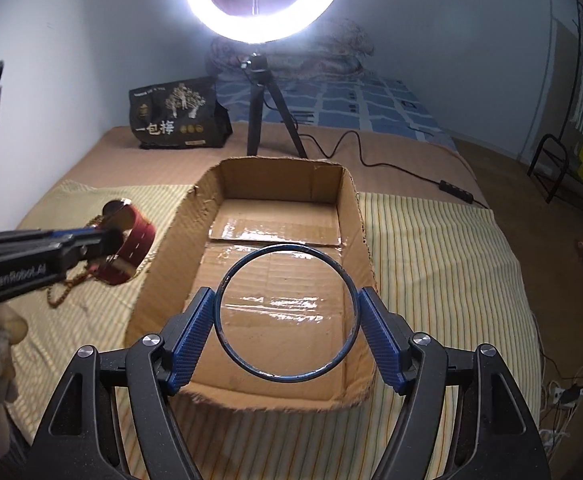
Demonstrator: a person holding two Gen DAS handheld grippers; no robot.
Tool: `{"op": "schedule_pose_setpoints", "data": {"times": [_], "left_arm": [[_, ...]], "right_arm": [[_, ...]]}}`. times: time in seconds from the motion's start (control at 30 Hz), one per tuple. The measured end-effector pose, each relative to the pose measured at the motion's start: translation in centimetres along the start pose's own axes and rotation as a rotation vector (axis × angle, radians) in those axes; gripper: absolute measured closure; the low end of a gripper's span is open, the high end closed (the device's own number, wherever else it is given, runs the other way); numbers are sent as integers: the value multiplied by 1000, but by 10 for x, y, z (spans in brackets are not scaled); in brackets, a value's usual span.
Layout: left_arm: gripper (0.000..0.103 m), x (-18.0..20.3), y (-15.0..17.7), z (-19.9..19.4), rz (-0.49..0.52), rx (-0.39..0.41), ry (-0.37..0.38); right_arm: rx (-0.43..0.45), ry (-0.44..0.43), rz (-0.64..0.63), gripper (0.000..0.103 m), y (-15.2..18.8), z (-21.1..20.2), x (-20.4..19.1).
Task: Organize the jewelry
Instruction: 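Carry watch and bangle into the cardboard box and open both tools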
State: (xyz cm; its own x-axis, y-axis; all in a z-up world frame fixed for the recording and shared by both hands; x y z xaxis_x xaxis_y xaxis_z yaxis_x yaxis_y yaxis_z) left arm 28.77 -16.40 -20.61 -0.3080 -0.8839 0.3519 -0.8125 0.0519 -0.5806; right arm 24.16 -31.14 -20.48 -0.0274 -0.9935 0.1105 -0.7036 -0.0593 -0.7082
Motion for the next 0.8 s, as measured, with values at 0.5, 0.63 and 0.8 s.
{"op": "schedule_pose_setpoints", "data": {"times": [0.5, 0.63, 0.8], "left_arm": [[93, -2, -27, 45, 17, -13, -14], [93, -2, -29, 48, 23, -13, -13], [88, 0, -30, 51, 36, -19, -8]], "right_arm": [[-35, -4, -11, 31, -5, 34, 3], [-41, 1, -11, 31, -5, 39, 5], [-43, 12, -27, 31, -6, 40, 3]]}}
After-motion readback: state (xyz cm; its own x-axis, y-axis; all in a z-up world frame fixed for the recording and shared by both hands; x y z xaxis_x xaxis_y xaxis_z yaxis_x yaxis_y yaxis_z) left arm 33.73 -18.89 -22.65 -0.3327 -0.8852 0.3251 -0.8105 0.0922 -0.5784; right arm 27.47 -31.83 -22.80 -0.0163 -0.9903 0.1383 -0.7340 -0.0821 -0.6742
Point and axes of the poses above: each gripper's, at about its wrist camera, not at the fingertips, and z roughly the way its jaws point, x to its right, y to its underside, the point moved 10 cm from there along z, roughly the way its jaws point, and after that the axes turned 11 degrees about y, right-handed, at the moved point
